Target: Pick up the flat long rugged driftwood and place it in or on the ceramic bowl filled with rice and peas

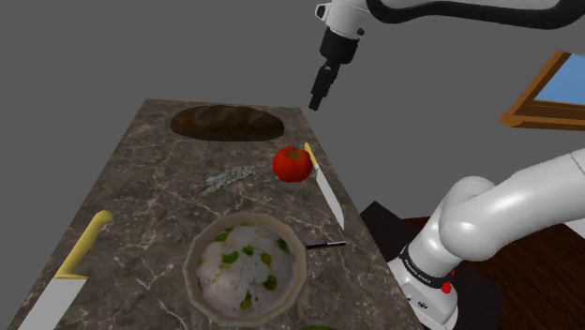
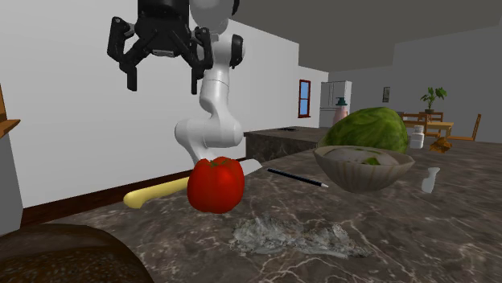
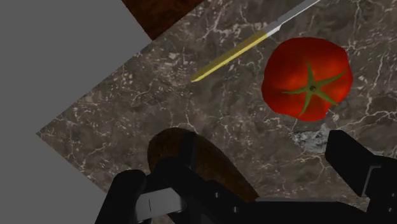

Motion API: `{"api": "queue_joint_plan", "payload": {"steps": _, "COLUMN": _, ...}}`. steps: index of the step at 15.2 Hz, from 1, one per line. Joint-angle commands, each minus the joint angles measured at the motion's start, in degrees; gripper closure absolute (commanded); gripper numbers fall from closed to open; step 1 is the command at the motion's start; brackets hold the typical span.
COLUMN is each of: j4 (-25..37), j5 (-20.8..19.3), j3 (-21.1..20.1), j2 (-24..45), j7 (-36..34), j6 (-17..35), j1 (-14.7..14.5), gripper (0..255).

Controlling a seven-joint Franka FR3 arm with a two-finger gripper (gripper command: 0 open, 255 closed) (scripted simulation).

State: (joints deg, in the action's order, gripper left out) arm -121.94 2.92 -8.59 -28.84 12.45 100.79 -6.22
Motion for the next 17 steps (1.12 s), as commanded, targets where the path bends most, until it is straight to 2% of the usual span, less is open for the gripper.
{"api": "queue_joint_plan", "payload": {"steps": 1, "j4": 1.58, "j5": -0.72, "j3": -1.8, "j2": 3.46, "j7": 1.17, "j6": 1.37, "j1": -1.22, "gripper": 0}}
{"api": "queue_joint_plan", "payload": {"steps": 9, "j4": 8.57, "j5": -5.61, "j3": -8.36, "j2": 16.76, "j7": 5.52, "j6": 4.96, "j1": -5.31, "gripper": 0}}
{"api": "queue_joint_plan", "payload": {"steps": 17, "j4": 15.24, "j5": -13.11, "j3": -14.49, "j2": 29.45, "j7": 8.51, "j6": 6.9, "j1": -10.02, "gripper": 0}}
